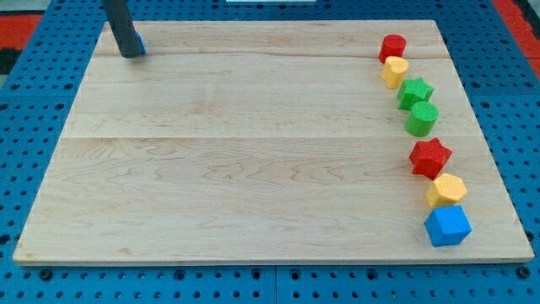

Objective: Push red circle below the blue triangle

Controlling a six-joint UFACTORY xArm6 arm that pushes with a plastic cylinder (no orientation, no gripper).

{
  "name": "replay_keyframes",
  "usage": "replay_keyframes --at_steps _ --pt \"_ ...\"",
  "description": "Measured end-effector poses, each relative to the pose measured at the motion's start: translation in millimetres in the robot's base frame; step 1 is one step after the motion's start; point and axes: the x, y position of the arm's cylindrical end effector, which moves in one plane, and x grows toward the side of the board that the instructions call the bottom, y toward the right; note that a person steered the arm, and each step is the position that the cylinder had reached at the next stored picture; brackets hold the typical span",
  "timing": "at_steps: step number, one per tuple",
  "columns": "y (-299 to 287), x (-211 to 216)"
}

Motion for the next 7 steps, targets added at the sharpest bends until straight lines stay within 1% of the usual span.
replay_keyframes --at_steps 1,2,4,5,6,7 --pt "-5.5 -10.7" --pt "62.7 6.3" --pt "219.1 7.7" --pt "275.0 5.9" --pt "303.6 -7.0" --pt "304.0 -45.5"
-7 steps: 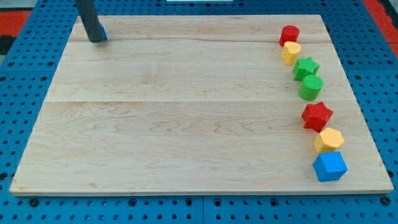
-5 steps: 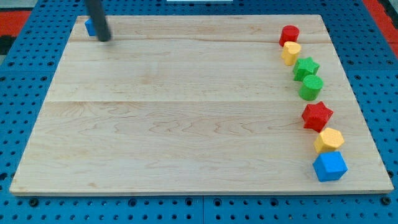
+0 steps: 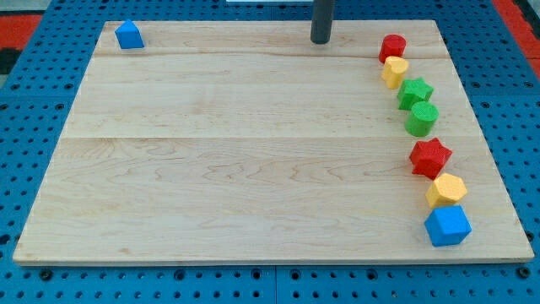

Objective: Push red circle below the blue triangle

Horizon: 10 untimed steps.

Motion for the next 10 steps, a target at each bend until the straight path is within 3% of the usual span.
replay_keyframes --at_steps 2,4,10 --pt "139.7 -5.2" --pt "152.4 47.1" --pt "-65.5 47.1"
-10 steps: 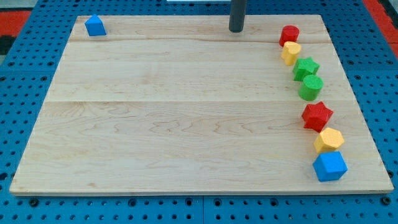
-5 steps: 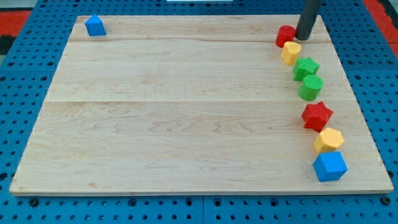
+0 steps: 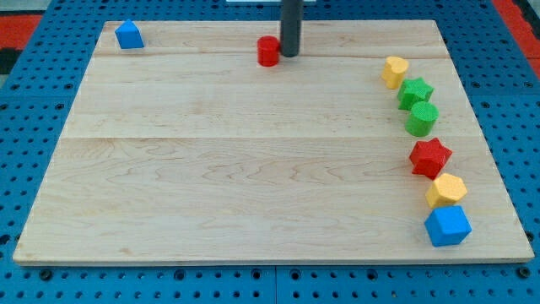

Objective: Push red circle below the blue triangle

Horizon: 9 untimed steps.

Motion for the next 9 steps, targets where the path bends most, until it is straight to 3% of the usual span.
replay_keyframes --at_steps 7,8,9 --pt "-204.7 -1.4" --pt "-198.8 10.1" --pt "-136.8 17.9"
